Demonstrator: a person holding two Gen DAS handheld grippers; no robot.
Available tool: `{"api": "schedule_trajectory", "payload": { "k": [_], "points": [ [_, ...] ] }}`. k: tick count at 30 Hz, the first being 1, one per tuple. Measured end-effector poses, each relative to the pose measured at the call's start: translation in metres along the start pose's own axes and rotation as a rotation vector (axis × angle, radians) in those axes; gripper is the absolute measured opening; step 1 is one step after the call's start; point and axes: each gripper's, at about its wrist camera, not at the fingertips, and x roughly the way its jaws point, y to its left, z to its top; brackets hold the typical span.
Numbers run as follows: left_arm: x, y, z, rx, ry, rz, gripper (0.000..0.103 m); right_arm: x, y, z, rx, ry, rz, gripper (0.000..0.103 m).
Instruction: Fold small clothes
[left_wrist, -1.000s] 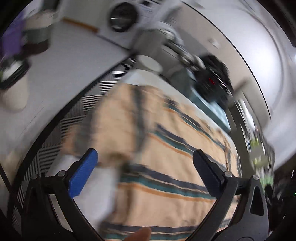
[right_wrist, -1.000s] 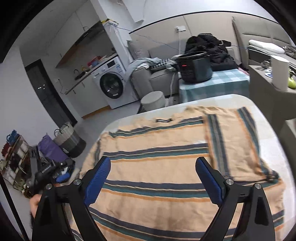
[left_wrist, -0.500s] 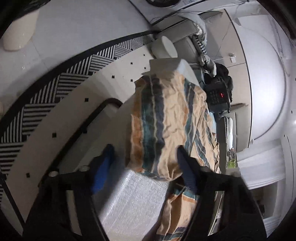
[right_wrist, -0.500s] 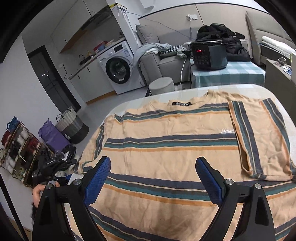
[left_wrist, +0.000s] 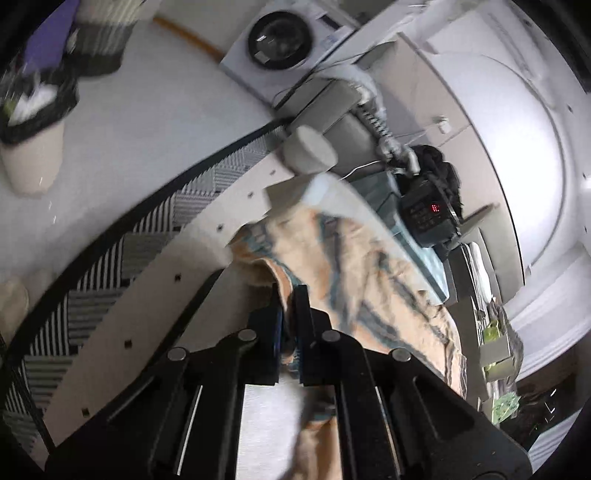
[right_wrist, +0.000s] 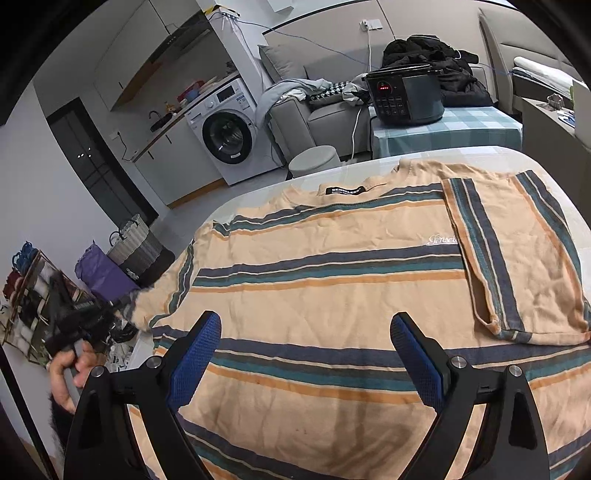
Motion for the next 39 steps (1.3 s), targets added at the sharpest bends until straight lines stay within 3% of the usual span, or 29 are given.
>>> {"api": "schedule_trajectory", "payload": {
  "k": [4,8,10,12,14,15,17,23,27,29,33,39],
  "points": [
    [-0.010,-0.069,0.001,0.151,-0.026,-0.040,0.003,-0.003,-0.010,0.000,0.024,-0.007,0.007,0.094],
    [0.004,-0.154,-0.024,0.327,0.026,-0.107,0.003,-0.008,-0.021,0.000,0.047,-0.015,0.005,0.094],
    [0.030,-0.195,-0.056,0.423,0.136,-0.149,0.003,-0.011,-0.026,-0.001,0.058,-0.019,-0.004,0.094],
    [0.061,-0.214,-0.088,0.473,0.260,-0.137,0.004,-0.012,-0.032,-0.001,0.078,-0.020,-0.009,0.094],
    [0.090,-0.213,-0.113,0.458,0.381,-0.120,0.010,-0.012,-0.035,-0.002,0.086,-0.015,-0.014,0.094],
    [0.098,-0.207,-0.121,0.421,0.439,-0.132,0.016,-0.011,-0.036,-0.003,0.088,-0.008,-0.021,0.094],
    [0.101,-0.193,-0.130,0.343,0.514,-0.185,0.019,-0.010,-0.035,-0.003,0.082,0.004,-0.023,0.094],
    [0.066,-0.157,-0.117,0.350,0.382,-0.187,0.031,-0.005,-0.018,0.003,0.043,0.017,-0.017,0.094],
    [0.056,-0.122,-0.097,0.323,0.301,-0.081,0.032,0.014,0.007,0.015,-0.003,0.051,0.019,0.094],
    [0.060,-0.107,-0.091,0.311,0.293,-0.022,0.032,0.033,0.028,0.019,-0.056,0.083,0.036,0.094],
    [0.059,-0.091,-0.090,0.309,0.297,-0.016,0.031,0.075,0.066,0.025,-0.203,0.143,0.051,0.093],
    [0.054,-0.087,-0.093,0.359,0.277,0.058,0.031,0.124,0.092,0.032,-0.384,0.182,-0.017,0.091]
  ]
}}
